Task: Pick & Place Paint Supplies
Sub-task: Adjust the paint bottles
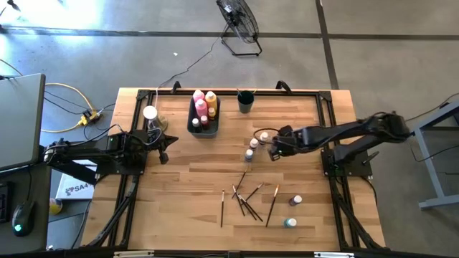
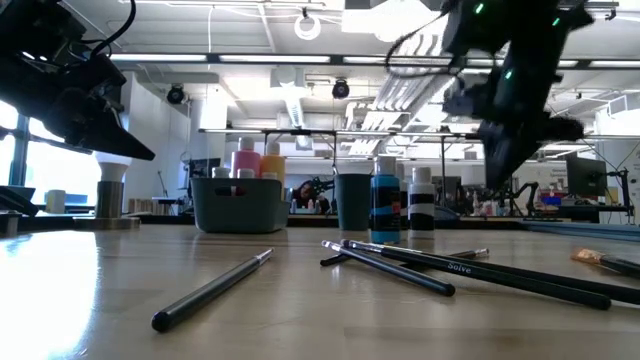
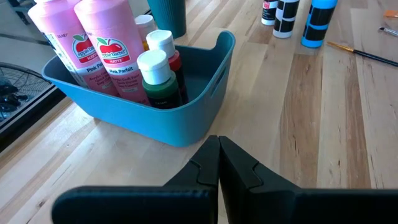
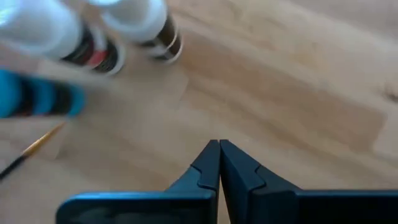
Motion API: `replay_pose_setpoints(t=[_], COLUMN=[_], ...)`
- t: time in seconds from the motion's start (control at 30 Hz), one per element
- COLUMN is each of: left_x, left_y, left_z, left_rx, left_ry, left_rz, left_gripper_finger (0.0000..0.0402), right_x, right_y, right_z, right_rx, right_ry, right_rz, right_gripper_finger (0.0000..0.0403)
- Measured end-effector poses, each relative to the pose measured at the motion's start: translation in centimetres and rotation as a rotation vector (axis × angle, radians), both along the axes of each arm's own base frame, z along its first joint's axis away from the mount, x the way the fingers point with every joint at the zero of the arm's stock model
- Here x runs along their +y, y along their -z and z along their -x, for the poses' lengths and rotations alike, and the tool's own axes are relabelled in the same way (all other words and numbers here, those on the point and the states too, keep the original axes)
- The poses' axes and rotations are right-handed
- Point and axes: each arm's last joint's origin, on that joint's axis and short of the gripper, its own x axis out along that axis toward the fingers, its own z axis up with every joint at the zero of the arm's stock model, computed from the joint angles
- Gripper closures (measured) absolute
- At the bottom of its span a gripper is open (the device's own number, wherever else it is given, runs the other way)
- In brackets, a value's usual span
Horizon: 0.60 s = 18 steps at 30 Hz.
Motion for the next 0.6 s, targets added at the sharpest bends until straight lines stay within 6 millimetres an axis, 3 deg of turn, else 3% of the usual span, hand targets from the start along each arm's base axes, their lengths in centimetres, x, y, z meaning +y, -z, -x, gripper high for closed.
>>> replay_pose_setpoints(t=[0.17, 0.4, 0.5, 0.6], left_x=[0.0, 0.0, 0.0, 0.0], left_y=[0.0, 0.0, 0.0, 0.0], left_z=[0.0, 0.0, 0.0, 0.0], left_rx=[-0.001, -0.002, -0.002, -0.002], left_ry=[0.0, 0.001, 0.002, 0.003], left_rz=[0.0, 0.0, 0.001, 0.001], left_gripper_finger=[0.0402, 0.0402, 0.0402, 0.0402], right_x=[2.6, 6.4, 7.5, 8.2], right_y=[-3.9, -8.5, -9.0, -8.5], right_z=[0.5, -0.7, -1.3, -1.8], right_rx=[-0.15, -0.289, -0.224, -0.053], right_ry=[0.009, -0.015, 0.027, 0.102], right_rz=[-0.105, -0.163, -0.183, -0.257], right_gripper_finger=[0.04, 0.04, 0.04, 0.04])
